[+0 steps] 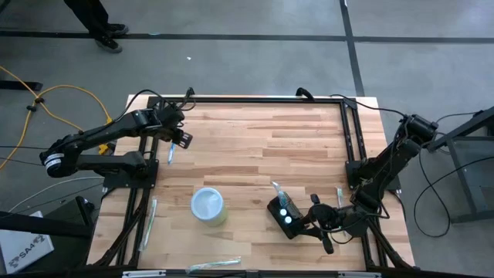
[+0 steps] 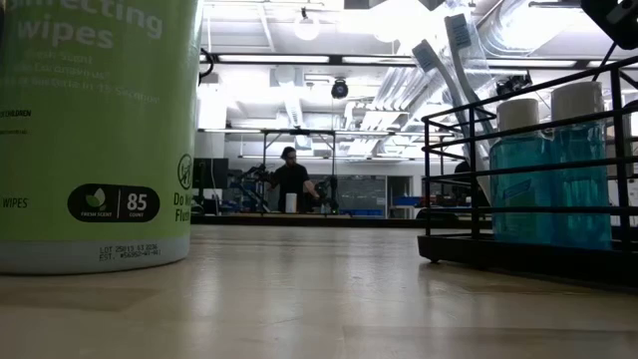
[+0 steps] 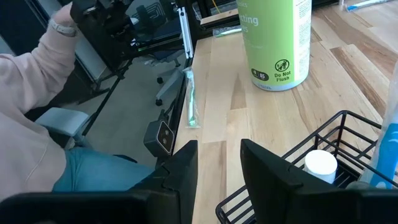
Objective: Pick & Place toothbrushing station
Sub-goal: Put the blue toothbrush into the black mesh organizer
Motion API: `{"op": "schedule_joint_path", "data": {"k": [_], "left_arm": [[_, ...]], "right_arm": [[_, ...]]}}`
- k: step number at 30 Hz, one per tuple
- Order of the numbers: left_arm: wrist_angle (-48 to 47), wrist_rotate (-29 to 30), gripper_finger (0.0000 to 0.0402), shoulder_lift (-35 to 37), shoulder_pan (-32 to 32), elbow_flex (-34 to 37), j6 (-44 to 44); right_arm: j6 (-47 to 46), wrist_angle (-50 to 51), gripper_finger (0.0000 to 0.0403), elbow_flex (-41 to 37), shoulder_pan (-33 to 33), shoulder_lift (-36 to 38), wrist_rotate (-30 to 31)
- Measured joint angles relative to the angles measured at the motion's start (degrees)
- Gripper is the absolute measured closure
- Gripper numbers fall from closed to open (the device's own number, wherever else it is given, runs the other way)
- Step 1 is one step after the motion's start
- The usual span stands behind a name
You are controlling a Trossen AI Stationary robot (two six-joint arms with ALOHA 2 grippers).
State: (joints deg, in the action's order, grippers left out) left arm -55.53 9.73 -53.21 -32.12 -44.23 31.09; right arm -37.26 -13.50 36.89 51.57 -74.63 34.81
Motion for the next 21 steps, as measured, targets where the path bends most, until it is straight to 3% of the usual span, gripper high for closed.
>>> {"op": "schedule_joint_path", "data": {"k": [6, 14, 21], "left_arm": [[-3.28, -5.13, 0.0321, -0.02, 0.02, 0.00, 14.36], [-3.58, -5.13, 0.0321, -0.02, 0.13, 0.00, 10.05], [-3.58, -5.07, 0.0321, -0.02, 1.26, 0.00, 12.28]], "right_arm": [[0.00, 0.00, 0.0290, 0.01, 0.00, 0.00, 0.00], [1.51, 0.00, 0.0290, 0.00, 0.00, 0.00, -0.02], [1.51, 0.00, 0.0290, 0.01, 0.00, 0.00, -0.31]]}}
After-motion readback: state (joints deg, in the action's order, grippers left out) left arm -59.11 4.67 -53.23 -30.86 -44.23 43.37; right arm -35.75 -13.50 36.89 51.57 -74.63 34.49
